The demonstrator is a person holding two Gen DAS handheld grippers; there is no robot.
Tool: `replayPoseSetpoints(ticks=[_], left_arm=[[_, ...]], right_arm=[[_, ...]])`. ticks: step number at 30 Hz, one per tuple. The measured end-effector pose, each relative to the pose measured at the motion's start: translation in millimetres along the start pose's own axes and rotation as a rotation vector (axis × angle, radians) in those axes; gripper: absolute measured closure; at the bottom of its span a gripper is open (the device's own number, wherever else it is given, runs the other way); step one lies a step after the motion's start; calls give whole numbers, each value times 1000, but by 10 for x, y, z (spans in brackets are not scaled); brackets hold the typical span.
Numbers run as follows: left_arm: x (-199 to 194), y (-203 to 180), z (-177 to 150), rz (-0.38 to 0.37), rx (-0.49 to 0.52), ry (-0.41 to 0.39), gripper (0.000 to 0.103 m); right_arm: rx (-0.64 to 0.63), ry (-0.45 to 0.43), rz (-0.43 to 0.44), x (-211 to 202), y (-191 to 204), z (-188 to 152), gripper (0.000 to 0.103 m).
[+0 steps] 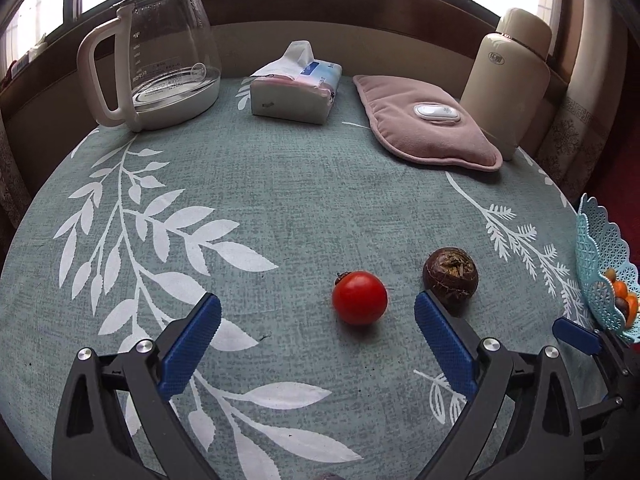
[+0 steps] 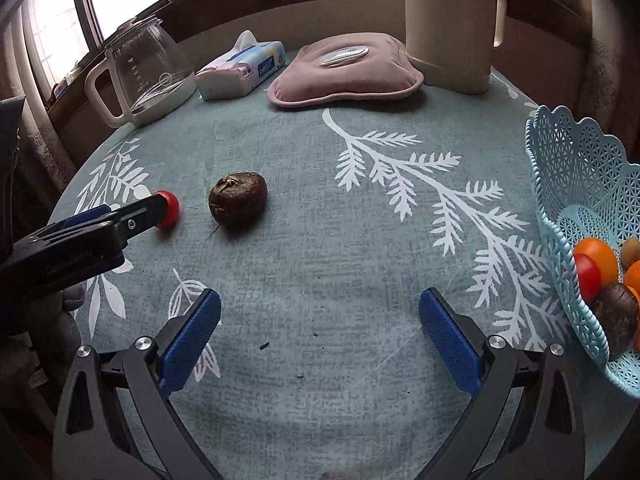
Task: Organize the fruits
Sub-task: 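Move both tools back over the remaining tomato and dark brown fruit, then close the left tool on the second red cherry tomato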
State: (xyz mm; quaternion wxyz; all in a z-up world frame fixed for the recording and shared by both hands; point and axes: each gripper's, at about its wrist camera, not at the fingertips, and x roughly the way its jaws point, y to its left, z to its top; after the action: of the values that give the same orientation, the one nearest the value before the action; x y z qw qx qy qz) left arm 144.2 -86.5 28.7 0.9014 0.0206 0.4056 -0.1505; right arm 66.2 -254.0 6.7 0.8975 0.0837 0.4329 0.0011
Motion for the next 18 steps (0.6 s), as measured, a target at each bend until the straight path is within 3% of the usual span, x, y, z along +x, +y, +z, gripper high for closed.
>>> replayPoseSetpoints(ticks=[4, 12, 18], left_arm=[[86, -35, -25, -29, 7, 35, 22], [113, -55, -14, -15, 15, 25, 30], [114, -26, -5, -17, 7, 15, 51]], right_arm=[[-6, 6, -4, 13, 4, 7, 2], [-88, 44, -70, 84, 127, -4, 2], [-98, 45, -82, 91, 138, -20, 2]])
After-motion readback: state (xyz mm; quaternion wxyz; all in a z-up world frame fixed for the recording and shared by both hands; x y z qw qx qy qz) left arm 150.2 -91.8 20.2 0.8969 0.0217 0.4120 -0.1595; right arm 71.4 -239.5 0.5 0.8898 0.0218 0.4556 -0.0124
